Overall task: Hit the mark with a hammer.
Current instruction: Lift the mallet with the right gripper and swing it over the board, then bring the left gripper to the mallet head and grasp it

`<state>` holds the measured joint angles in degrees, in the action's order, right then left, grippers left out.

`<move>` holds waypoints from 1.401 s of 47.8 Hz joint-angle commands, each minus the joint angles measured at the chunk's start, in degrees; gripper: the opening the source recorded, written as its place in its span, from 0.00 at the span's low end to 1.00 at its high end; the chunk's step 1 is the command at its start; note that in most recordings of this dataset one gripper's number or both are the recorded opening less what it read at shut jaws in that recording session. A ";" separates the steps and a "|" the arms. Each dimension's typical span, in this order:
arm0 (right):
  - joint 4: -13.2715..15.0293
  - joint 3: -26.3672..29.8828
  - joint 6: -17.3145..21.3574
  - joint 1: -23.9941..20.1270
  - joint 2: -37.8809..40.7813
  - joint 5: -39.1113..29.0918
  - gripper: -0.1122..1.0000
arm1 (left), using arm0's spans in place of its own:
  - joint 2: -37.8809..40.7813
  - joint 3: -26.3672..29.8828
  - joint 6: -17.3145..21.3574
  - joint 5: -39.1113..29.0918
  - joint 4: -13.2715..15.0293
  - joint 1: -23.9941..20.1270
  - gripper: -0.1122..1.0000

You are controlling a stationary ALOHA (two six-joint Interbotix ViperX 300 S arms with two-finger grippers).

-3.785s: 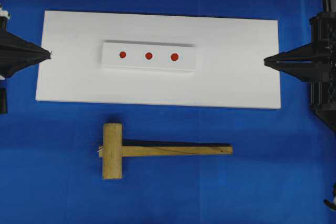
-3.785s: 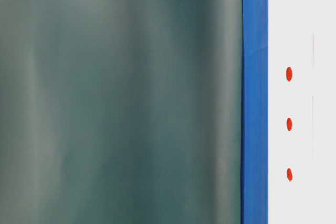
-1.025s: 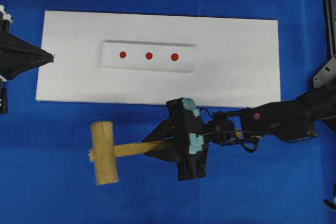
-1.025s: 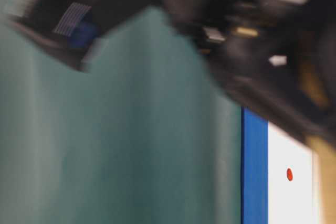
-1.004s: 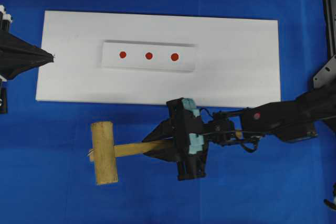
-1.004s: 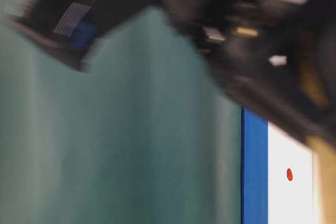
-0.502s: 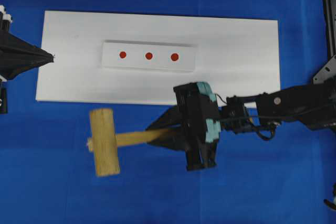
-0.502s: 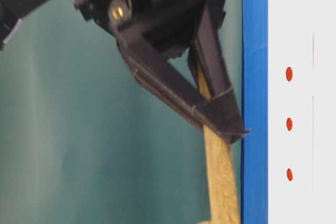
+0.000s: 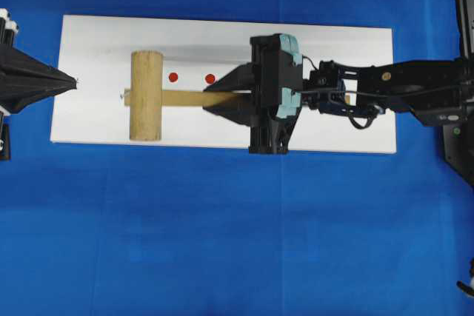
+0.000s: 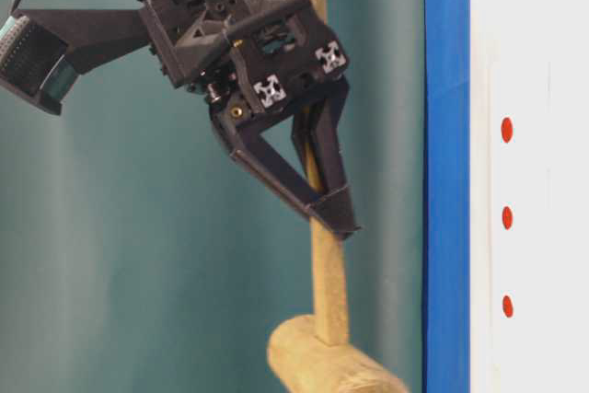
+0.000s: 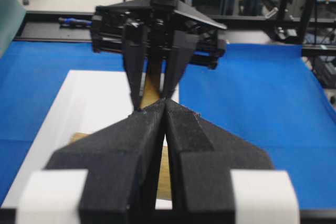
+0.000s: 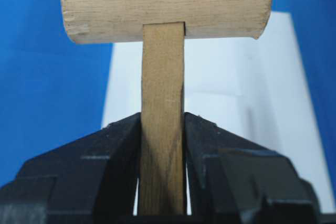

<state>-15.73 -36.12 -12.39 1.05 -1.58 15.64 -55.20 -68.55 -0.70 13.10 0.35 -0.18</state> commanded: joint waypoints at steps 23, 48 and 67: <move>1.93 -1.85 -31.73 0.18 -4.22 12.22 0.19 | 0.62 0.53 -0.18 0.44 0.62 0.00 0.10; -4.39 -2.29 -57.22 -0.79 -4.31 20.04 0.19 | 0.62 0.26 -2.72 0.79 0.62 0.00 0.11; -4.75 -2.29 -57.22 -1.05 -4.31 19.78 0.19 | 0.62 0.18 -2.81 1.58 0.70 -1.58 0.90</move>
<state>-20.30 -39.11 -69.79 0.26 -3.87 34.63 -55.20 -68.91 -3.43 14.24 0.97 -1.41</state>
